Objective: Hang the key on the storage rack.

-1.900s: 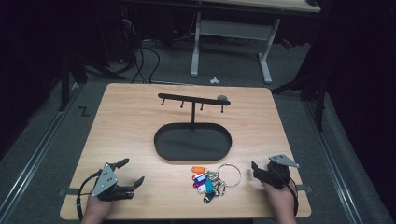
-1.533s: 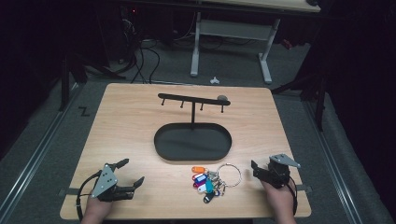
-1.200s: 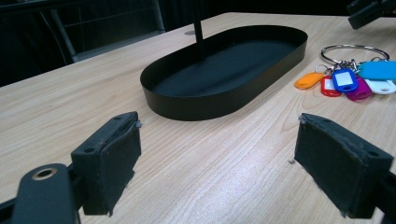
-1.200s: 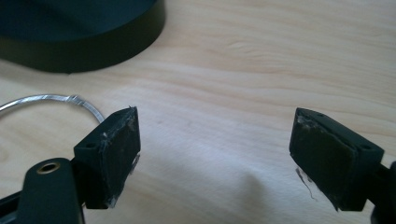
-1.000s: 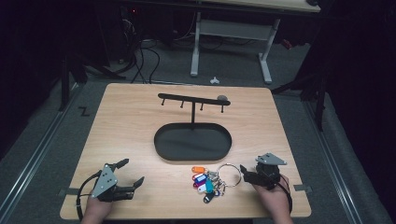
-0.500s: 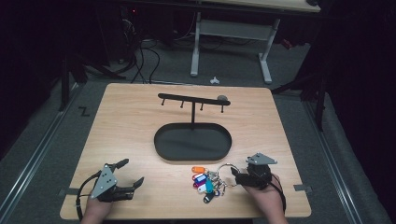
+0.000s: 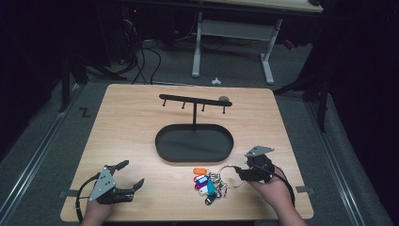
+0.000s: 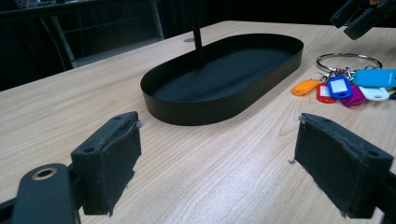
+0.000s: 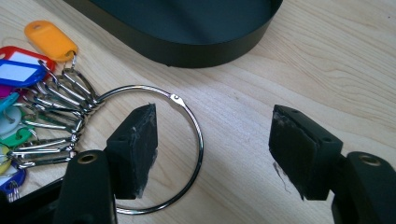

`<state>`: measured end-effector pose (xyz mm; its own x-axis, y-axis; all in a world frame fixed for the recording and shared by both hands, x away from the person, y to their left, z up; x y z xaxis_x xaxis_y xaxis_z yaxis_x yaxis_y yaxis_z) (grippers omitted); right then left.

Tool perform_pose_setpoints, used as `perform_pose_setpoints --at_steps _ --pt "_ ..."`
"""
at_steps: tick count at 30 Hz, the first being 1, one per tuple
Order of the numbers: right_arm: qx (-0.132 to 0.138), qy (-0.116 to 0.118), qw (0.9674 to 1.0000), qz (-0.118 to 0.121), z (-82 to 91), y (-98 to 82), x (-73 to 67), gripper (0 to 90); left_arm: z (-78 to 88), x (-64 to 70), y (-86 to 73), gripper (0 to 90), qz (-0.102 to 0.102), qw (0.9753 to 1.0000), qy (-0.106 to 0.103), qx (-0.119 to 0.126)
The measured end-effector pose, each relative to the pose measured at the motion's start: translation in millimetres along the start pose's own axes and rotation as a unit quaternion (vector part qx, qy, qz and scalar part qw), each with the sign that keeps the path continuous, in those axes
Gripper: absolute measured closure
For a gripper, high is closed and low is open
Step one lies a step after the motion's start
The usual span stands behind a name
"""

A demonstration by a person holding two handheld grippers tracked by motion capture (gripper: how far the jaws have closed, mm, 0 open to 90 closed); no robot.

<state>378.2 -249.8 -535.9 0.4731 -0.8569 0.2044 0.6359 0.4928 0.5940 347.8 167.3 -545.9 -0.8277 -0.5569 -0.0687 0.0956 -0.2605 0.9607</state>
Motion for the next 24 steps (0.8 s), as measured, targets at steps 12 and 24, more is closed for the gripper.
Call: perform_pose_setpoints --at_steps 12,24 --pt "-0.042 0.055 0.9975 0.015 -0.1 1.6 -3.5 37.1 0.3 -0.4 0.1 15.0 0.001 1.0 0.003 0.002" --pt "-0.121 0.056 0.9902 0.042 -3.9 4.0 -0.3 41.3 0.0 0.3 0.0 15.0 -0.002 1.0 0.002 0.001"
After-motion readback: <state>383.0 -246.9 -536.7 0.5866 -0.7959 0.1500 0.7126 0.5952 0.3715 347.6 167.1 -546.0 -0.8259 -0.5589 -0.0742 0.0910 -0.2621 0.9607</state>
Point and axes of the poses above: each handheld gripper's, and its own axes: z roughly backward along the jaws, y roughly out of its top, x roughly to its right, the point moved 7 cm from there along -z, roughly forward along the jaws, and after that the axes turned 8 degrees about -y, right-handed, at the moved point
